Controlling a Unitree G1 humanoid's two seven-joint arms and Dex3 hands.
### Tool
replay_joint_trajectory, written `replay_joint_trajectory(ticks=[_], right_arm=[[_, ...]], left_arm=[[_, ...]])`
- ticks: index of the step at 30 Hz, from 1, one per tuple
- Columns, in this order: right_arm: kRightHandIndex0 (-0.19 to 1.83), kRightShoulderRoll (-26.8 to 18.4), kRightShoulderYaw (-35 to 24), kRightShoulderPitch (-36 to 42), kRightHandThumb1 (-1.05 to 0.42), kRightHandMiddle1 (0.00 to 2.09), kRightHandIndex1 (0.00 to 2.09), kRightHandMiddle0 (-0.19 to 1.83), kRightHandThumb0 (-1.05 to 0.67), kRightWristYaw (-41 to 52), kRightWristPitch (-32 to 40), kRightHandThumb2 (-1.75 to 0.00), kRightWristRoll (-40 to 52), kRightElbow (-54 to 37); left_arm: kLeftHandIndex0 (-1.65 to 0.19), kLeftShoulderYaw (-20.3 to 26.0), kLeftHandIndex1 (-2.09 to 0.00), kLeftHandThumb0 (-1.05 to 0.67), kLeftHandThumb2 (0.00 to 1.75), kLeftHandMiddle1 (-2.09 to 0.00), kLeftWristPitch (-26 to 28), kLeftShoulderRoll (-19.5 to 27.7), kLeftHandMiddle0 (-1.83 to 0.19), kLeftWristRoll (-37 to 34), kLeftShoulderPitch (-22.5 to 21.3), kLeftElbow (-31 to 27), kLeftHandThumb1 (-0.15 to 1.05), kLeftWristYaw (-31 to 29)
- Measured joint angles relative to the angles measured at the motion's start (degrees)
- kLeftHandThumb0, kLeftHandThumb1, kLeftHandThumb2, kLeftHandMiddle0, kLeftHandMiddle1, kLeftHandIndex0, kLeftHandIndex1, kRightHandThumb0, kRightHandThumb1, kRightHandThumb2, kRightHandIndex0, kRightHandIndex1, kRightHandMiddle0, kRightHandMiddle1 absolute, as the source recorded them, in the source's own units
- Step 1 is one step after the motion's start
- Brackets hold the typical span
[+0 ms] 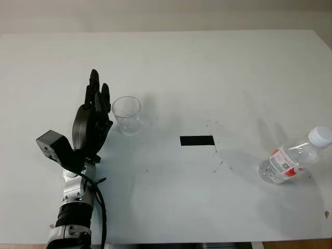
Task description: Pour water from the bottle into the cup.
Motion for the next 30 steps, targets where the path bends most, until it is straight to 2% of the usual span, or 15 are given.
replay_joint_trajectory(ticks=[10, 20, 30], right_arm=[[-0.19, 5.48, 4.31, 6.98, -1.05, 0.0, 0.0, -0.19, -0.91, -0.85, -1.6, -0.12, -0.87, -1.65], [-0.19, 10.77, 14.27, 8.72, -1.02, 0.02, 0.0, -0.19, -0.86, -4.6, -6.78, -0.06, -7.79, -3.49], [-0.19, 13.84, 23.51, 8.52, -1.04, 0.0, 0.0, -0.19, -0.95, -8.48, -12.19, -0.06, -15.19, -4.02]], left_arm=[[0.19, 0.04, 0.0, -0.73, 0.82, 0.0, 0.81, 0.83, 0.19, 0.0, 0.94, -0.82, 1.05, -0.08], [0.19, 0.35, 0.0, -0.74, 0.81, 0.0, 0.8, 1.6, 0.19, -0.4, 0.96, -0.82, 1.05, -1.23], [0.19, 0.48, 0.0, -0.74, 0.8, 0.0, 0.88, 2.01, 0.19, -0.95, 0.94, -0.79, 1.05, -1.8]])
